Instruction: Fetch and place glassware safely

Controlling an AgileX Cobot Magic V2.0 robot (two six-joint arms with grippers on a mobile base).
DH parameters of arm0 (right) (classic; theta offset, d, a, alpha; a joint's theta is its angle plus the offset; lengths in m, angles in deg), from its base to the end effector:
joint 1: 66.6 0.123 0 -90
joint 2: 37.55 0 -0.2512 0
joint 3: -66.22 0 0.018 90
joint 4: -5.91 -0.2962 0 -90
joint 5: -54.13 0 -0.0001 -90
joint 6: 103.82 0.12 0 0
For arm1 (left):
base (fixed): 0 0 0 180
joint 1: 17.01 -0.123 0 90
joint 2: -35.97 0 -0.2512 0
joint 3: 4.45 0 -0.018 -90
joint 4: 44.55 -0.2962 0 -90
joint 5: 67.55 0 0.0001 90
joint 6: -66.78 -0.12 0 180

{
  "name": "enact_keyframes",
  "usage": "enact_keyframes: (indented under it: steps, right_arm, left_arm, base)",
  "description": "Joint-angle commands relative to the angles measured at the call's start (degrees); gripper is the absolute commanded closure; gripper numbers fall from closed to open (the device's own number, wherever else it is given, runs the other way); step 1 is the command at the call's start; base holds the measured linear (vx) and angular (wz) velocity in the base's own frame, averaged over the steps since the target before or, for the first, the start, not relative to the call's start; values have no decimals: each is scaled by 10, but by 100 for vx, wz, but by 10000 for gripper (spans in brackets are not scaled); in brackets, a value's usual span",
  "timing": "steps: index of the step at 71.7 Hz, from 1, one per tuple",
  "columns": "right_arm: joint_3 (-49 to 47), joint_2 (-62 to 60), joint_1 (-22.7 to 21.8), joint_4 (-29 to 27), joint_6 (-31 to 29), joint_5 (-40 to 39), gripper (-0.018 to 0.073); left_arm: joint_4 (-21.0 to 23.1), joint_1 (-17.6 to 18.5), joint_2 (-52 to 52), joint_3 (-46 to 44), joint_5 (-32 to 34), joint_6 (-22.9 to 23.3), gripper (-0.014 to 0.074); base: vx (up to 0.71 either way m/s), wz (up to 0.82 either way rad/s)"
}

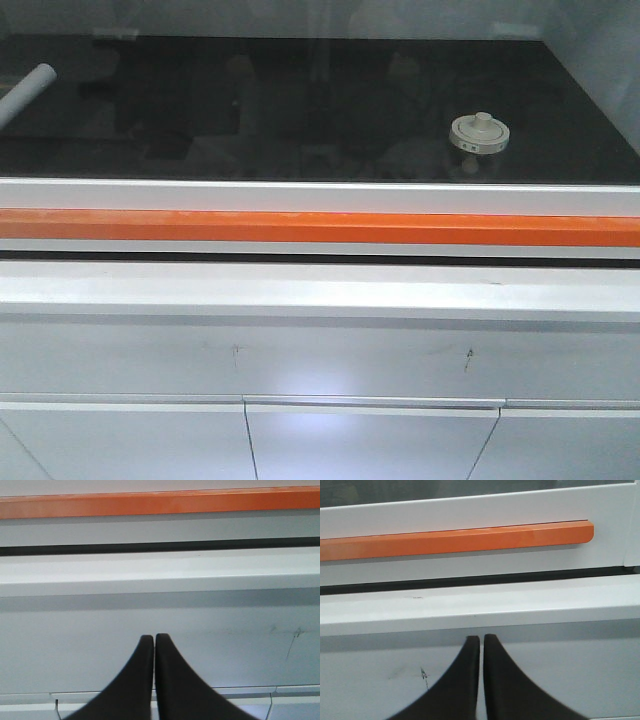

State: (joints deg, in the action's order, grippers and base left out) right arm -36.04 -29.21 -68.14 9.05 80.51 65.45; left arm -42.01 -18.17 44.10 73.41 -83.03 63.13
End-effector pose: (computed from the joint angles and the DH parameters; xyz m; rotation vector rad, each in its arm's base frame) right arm 0.1646 -0.0057 0.1821 0.0494 1.6990 -0.0129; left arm 0.1631 0.0019 0.1733 0.0092 1.7707 0.0194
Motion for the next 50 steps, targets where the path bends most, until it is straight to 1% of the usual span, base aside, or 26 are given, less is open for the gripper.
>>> enact_keyframes:
  steps: [1, 50]
  right_arm:
    - [10, -8, -3, 3, -5, -46, 563]
    - [10, -8, -3, 3, -5, -45, 563]
  left_arm:
    - [5, 1, -7, 15, 41, 2, 603]
    - [5, 1, -7, 15, 41, 2, 603]
  base:
    - [0, 0]
    - [0, 0]
